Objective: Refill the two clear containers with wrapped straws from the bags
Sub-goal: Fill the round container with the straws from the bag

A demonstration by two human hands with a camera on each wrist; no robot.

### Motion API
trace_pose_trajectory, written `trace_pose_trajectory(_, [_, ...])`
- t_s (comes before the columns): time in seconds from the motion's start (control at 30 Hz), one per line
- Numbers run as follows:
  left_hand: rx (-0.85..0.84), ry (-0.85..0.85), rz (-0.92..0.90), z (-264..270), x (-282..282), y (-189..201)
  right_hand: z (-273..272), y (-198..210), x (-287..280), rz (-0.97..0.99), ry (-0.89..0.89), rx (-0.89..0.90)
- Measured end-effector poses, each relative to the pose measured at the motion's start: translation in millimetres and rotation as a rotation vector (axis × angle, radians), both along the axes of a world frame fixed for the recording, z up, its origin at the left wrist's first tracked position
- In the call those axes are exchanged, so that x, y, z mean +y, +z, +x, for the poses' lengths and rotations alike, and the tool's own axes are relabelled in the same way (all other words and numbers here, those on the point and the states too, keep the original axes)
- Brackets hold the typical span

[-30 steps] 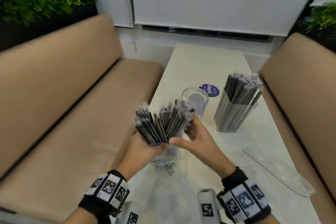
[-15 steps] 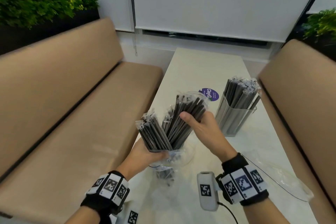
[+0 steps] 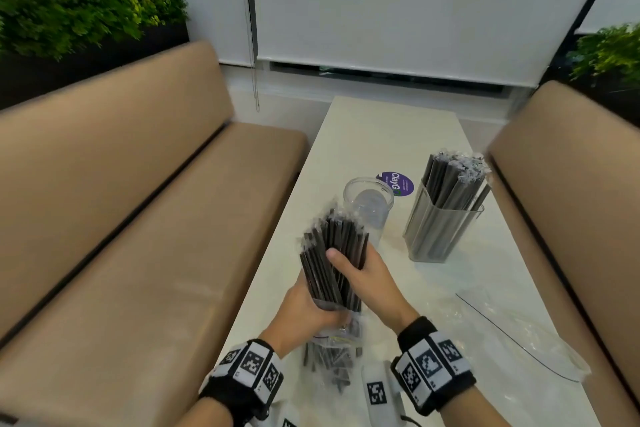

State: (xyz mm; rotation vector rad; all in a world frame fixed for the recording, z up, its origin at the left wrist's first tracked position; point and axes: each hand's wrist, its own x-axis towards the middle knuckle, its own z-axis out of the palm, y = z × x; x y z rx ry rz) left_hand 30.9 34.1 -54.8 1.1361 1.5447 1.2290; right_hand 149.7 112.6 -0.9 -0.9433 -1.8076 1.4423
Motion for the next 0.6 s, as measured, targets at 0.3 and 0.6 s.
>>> trace_pose_trajectory(0.3, [0.206, -0.077, 0.015, -40.4, 8.1, 35.3, 14.4, 32.6, 17.2, -0.074, -0.151, 0.213])
trace_pose_trajectory(0.6, [-0.107, 0.039, -0.088, -1.3, -3.0, 12.2, -2.8, -22.0, -21.3, 0.024, -0.038, -0.061])
